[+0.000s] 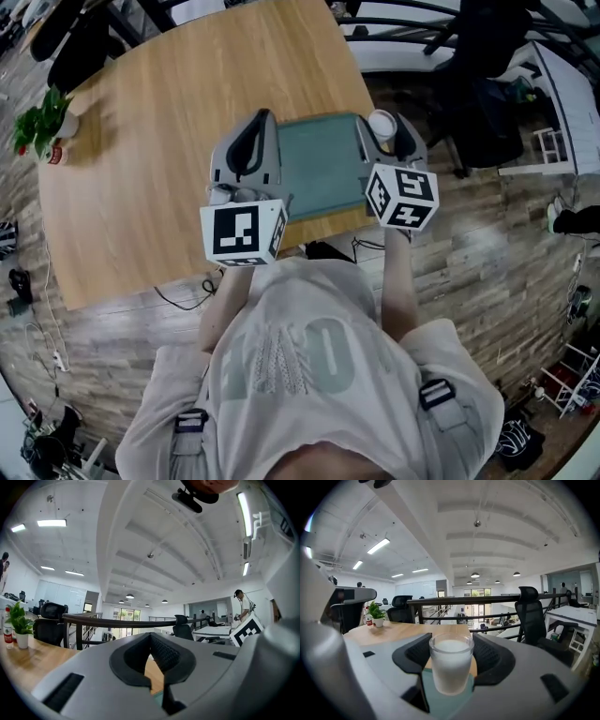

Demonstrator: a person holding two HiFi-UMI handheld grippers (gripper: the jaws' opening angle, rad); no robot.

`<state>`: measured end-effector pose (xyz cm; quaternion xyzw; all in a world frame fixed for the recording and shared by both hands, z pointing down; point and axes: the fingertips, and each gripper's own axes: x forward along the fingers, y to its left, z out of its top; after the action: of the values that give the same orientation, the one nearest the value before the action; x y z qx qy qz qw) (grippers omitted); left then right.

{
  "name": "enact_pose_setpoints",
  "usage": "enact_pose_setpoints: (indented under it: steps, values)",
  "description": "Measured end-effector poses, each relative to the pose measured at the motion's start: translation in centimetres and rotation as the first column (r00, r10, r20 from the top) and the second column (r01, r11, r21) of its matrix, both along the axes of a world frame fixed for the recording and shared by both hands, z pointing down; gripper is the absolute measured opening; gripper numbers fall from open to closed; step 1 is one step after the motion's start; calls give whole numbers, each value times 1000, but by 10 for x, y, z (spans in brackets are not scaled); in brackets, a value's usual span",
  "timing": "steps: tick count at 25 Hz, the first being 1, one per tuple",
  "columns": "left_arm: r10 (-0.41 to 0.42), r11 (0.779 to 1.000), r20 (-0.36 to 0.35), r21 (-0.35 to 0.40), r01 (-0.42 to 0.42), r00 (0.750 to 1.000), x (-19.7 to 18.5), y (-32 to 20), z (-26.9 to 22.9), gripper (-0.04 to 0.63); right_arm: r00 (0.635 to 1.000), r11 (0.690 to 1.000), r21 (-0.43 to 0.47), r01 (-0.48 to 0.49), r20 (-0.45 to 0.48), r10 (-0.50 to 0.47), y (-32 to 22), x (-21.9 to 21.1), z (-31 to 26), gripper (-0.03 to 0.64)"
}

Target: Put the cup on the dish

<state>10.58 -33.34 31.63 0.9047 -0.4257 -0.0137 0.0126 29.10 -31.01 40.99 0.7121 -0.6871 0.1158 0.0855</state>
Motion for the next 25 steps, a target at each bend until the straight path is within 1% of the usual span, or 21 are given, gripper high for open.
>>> enact_pose_setpoints:
  steps: [4, 8, 11, 16, 20, 25]
  values:
    - [-26, 1000, 11, -16, 26, 1000, 11, -1, 9, 8, 999, 998, -40, 41, 19, -40, -9, 4, 24, 276]
    - [-77, 996, 30, -40, 78, 997, 17, 4, 18, 8, 995, 989, -109, 97, 30, -94, -18, 10, 51, 276]
    - [-96, 995, 50, -25, 98, 994, 19, 4, 16, 8, 994, 986, -134, 103, 39, -99, -27, 17, 68, 276]
    - [-138, 990, 72, -26, 141, 988, 8, 1, 20, 8, 994, 978, -178, 112, 11, -112, -42, 18, 94, 276]
    - [-163, 985, 84, -34, 167, 983, 3, 2, 27, 9, 992, 972, -199, 126, 20, -125, -51, 19, 115, 276]
    - [-200, 976, 108, -61, 208, 974, -6, 0, 38, 8, 986, 961, -222, 163, 14, -164, -62, 12, 134, 276]
